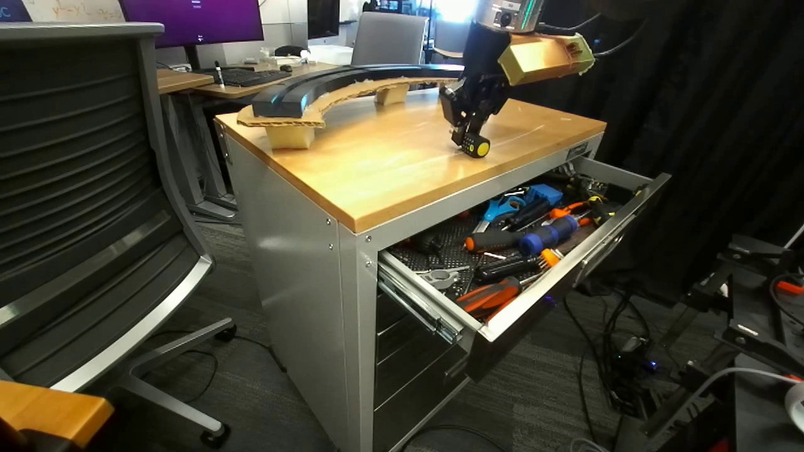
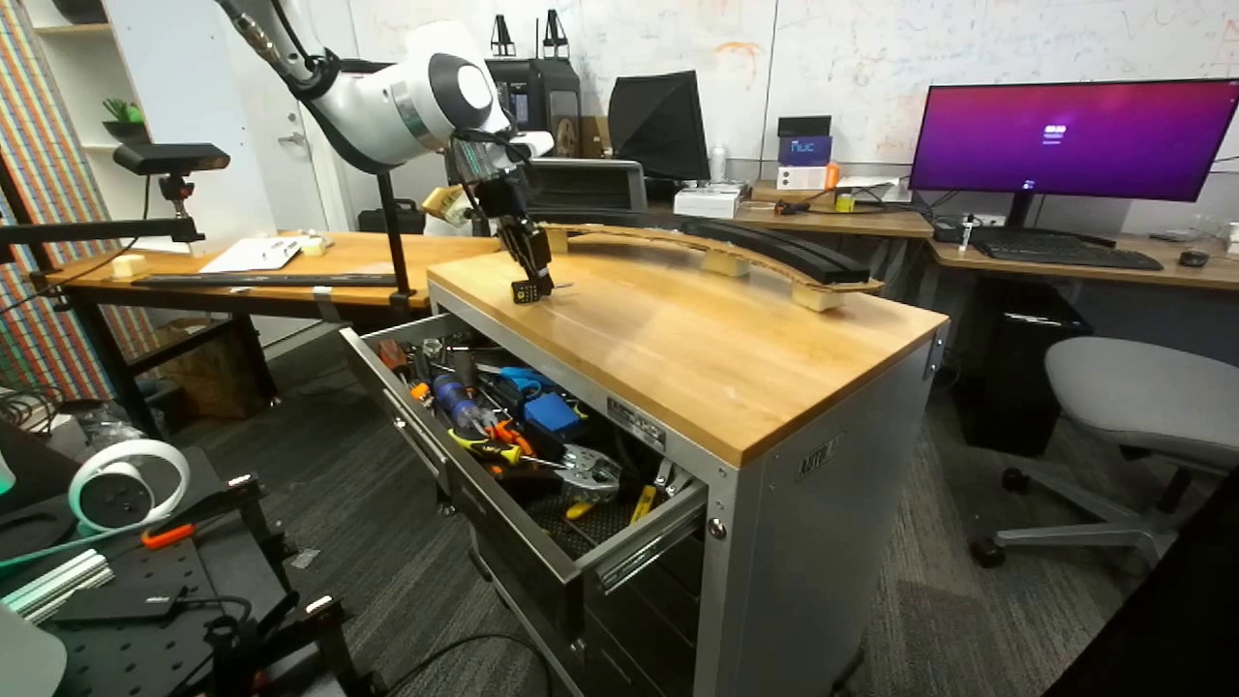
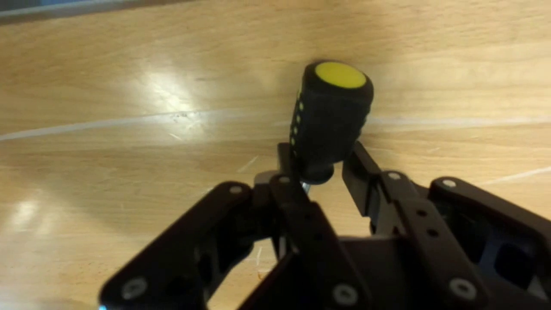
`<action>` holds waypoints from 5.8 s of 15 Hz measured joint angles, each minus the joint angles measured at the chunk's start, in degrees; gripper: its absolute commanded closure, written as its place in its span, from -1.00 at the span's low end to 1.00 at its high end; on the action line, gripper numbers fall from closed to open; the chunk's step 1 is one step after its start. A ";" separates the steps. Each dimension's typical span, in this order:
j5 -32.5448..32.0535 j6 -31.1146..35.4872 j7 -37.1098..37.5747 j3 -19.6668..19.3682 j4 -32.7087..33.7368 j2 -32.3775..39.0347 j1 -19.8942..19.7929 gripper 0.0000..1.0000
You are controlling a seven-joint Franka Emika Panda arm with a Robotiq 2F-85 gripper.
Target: Put the screwdriver in the drawer then close it
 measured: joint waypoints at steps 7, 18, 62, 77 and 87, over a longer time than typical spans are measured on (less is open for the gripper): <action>5.38 -2.64 -19.42 2.92 -1.50 -1.57 0.30 0.65; 5.48 -2.75 -32.58 11.32 -15.81 -7.26 4.81 0.68; -4.96 19.47 11.26 -5.03 -26.11 -2.09 19.83 0.83; -61.43 21.15 64.46 -29.79 -8.00 8.95 41.52 0.16; -42.16 20.31 31.41 -17.77 -29.17 -3.47 23.09 -1.00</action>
